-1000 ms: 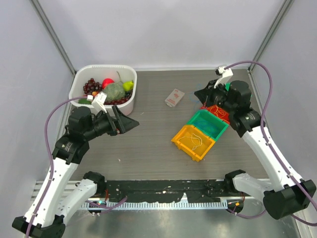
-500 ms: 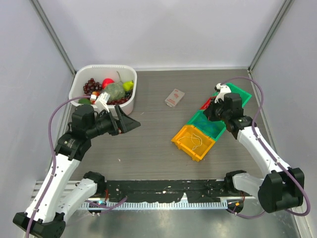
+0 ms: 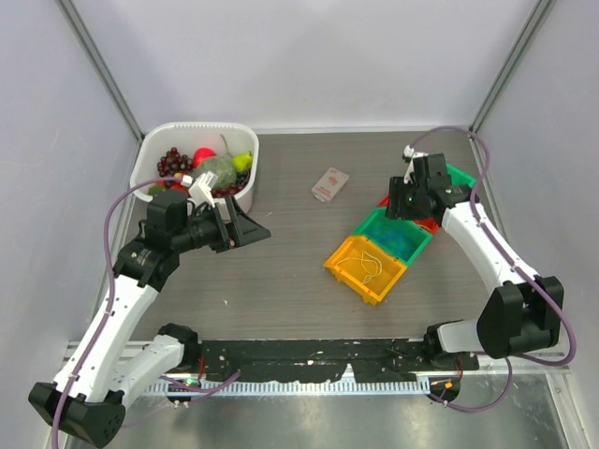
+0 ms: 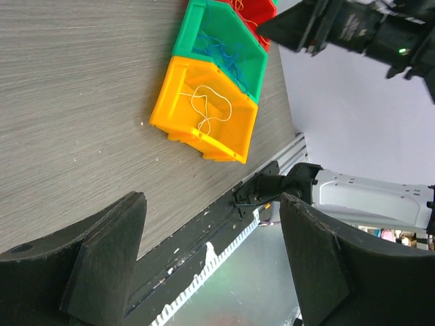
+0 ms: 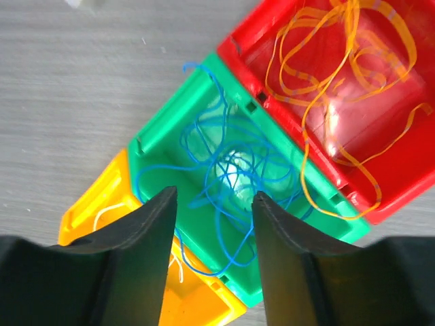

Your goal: Untangle the cables

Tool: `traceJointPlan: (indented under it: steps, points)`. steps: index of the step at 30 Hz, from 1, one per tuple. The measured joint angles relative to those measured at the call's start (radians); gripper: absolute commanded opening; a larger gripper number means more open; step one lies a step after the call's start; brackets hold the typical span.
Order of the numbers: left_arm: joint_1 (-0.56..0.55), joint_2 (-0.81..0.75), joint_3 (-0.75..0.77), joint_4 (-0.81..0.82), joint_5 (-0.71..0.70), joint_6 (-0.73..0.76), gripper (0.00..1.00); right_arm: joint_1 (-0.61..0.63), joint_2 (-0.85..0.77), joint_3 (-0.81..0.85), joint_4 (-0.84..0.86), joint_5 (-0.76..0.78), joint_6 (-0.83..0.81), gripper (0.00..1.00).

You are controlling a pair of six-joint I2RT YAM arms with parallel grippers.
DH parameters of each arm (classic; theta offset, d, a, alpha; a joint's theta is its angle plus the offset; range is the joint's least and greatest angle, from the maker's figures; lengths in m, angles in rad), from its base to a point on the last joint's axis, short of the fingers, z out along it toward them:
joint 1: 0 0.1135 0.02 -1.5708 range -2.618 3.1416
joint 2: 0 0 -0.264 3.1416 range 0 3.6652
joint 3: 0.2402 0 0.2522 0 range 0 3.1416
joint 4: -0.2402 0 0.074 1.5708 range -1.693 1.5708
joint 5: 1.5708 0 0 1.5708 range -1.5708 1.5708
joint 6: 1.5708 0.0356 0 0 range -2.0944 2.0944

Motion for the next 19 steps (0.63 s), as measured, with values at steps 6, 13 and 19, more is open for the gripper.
traceJointPlan:
  steps: [6,13,19]
  points:
    - [0.0,-0.001,0.005,-0.001,-0.004,0.004,0.83,0.0,-0.03,0.227,-0.131,0.072,0.014,0.65]
    - [0.0,-0.068,0.038,0.009,-0.12,0.022,0.85,0.016,-0.192,0.385,-0.209,0.135,0.086,0.74]
    - [0.0,-0.209,0.042,0.095,-0.268,0.021,1.0,0.029,-0.408,0.465,-0.164,0.128,0.132,0.8]
